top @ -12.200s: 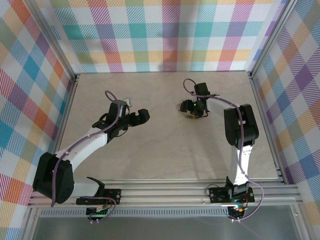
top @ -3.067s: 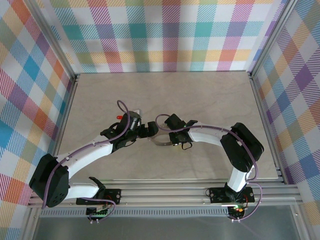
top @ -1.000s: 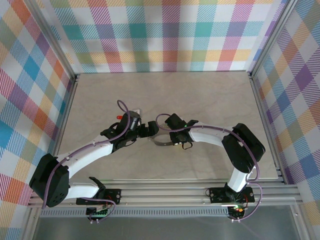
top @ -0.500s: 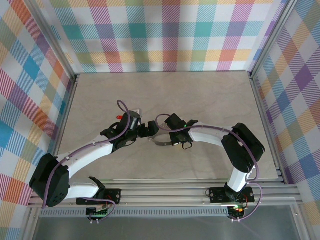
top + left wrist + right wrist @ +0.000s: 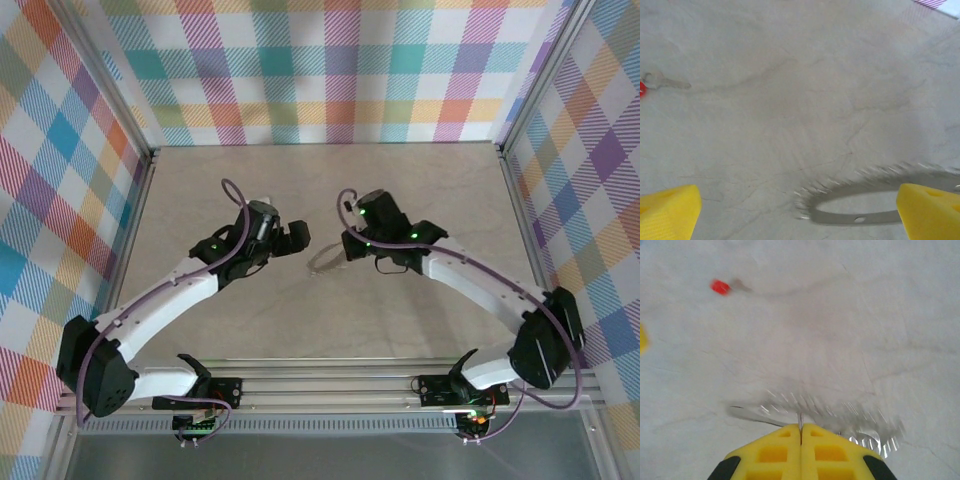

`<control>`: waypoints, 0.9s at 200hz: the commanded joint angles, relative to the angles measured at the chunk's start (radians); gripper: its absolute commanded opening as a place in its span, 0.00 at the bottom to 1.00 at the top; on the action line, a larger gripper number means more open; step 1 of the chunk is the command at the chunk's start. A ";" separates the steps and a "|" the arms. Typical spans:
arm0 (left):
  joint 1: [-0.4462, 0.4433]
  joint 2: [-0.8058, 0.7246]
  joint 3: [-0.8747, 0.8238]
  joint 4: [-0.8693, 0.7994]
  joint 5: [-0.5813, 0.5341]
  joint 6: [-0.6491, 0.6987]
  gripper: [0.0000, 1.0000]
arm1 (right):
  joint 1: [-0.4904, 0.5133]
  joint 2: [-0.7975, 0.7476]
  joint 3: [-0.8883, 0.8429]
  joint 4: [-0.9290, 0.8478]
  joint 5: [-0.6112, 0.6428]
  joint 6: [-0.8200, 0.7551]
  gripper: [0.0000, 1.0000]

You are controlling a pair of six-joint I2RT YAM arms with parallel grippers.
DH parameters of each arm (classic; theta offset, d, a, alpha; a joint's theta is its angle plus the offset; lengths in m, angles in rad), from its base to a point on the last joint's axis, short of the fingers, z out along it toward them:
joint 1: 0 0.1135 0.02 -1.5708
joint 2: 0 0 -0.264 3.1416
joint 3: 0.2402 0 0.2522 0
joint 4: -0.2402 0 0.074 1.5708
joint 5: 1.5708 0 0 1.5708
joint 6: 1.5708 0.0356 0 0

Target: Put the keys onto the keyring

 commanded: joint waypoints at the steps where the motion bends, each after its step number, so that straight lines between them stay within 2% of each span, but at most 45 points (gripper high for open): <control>1: 0.023 -0.045 0.065 -0.062 0.007 0.079 0.99 | -0.030 -0.045 0.011 0.010 -0.174 -0.059 0.00; 57: 0.033 -0.043 0.168 -0.083 0.109 0.155 1.00 | -0.117 -0.100 -0.027 0.152 -0.450 -0.050 0.00; 109: 0.049 -0.010 0.250 -0.063 0.152 0.203 1.00 | -0.195 -0.055 -0.046 0.333 -0.652 0.021 0.00; 154: 0.121 0.055 0.307 0.013 0.369 0.178 0.90 | -0.295 0.015 -0.027 0.532 -0.815 0.114 0.00; 180: 0.155 0.075 0.320 0.095 0.484 0.155 0.89 | -0.342 0.052 -0.016 0.668 -0.893 0.180 0.00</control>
